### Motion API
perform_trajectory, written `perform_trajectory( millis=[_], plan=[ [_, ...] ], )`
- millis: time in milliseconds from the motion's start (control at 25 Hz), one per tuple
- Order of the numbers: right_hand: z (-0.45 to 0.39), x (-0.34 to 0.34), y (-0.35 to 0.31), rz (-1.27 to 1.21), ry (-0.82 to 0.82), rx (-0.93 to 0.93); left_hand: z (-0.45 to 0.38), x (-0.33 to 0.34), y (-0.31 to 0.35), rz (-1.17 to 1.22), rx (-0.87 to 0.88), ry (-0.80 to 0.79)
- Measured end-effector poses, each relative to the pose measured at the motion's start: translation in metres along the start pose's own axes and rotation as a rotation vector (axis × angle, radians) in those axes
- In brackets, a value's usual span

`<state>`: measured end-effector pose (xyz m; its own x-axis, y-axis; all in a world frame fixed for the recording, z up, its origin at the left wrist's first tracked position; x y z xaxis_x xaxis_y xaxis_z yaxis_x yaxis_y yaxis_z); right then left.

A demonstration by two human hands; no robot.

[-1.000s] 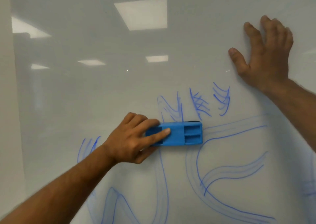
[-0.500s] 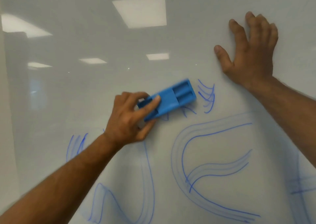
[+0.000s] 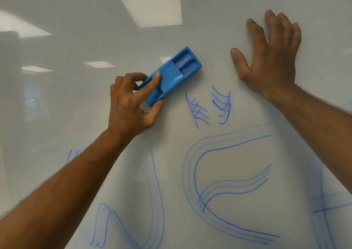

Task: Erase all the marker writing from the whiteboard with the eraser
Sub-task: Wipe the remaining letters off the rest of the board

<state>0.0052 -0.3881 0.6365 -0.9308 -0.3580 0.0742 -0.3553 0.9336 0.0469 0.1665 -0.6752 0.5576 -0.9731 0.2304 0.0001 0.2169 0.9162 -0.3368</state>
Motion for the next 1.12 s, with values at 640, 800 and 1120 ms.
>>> perform_trajectory(
  millis=[640,800,1120],
  plan=[
    [0.002,-0.002,0.0,0.014,0.014,0.01,-0.004,0.016,0.005,0.099,0.225,-0.106],
    [0.002,0.0,0.001,0.0,0.029,0.0,-0.026,0.014,-0.006,0.039,-0.016,0.066],
    [0.002,-0.001,0.002,-0.008,0.013,-0.01,0.027,0.042,0.059,0.205,0.404,-0.308]
  ],
)
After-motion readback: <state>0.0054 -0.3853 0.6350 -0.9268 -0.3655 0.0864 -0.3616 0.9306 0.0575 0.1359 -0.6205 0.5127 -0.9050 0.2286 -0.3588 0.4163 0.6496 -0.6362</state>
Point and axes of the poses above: each hand's wrist, its own z-axis away from the middle knuckle, its own x-axis out of the palm, y = z × x, the point moved 1 cm from there along -z, towards the middle knuckle, and after that the axes turned 13 degrees about z, right-handed, at the moved point
